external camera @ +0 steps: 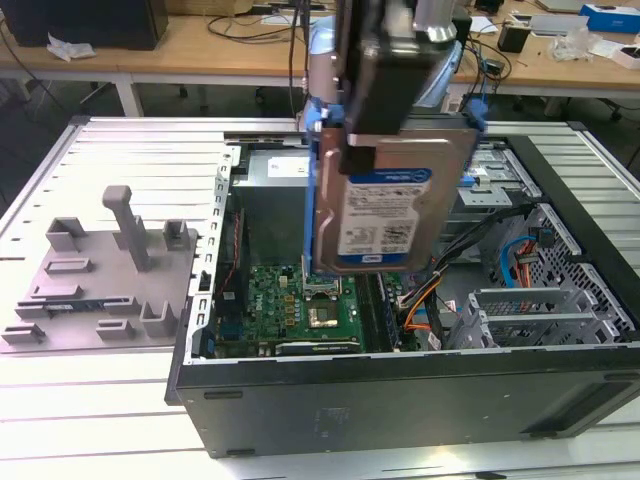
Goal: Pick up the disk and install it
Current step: 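Reach for the disk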
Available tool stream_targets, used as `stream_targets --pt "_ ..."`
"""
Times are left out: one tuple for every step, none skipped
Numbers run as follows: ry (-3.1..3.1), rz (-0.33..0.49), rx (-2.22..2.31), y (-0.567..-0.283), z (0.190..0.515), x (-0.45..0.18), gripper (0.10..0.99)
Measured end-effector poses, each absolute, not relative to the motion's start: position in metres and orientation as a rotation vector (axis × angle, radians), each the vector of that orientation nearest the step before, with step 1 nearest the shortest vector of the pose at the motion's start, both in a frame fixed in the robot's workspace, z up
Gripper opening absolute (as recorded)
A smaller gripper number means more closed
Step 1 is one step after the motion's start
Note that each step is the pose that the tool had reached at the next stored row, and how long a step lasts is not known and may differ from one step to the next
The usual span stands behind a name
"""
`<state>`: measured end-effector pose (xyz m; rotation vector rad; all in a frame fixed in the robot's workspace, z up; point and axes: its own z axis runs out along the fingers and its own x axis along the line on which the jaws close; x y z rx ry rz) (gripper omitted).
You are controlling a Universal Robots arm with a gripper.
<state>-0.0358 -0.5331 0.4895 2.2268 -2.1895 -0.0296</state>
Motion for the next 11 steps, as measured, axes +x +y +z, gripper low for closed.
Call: stream_targets --pt "-2.189 -0.03 2.227 -0.5373 0.4895 -0.0284 0.365" --pt "-2.189 -0.03 2.227 -0.5373 0.4895 -0.0286 0.365" --pt "-2.189 -0.03 2.227 -0.5373 0.4895 -0.0288 0.365" --pt "-2.189 -0.03 2.227 -0.5373 0.4895 -0.029 0.365" --pt "-2.189 -0.03 2.227 -0.5373 0.4895 -0.0292 0.365" --pt "-2.189 -0.03 2.227 -0.5373 0.4895 -0.0293 0.365" --pt "-2.189 -0.03 2.227 -0.5373 0.4895 -0.0294 0.365" --pt "-2.189 -0.03 2.227 -0.5373 0.4895 -0.0296 0.365" --pt "-2.189 -0.03 2.227 -0.5373 0.4896 -0.0297 0.365" --pt "-2.189 -0.03 2.227 -0.5373 0.4895 -0.0299 0.365" --pt "-2.19 -0.03 2.227 -0.5373 0.4895 -0.03 0.365"
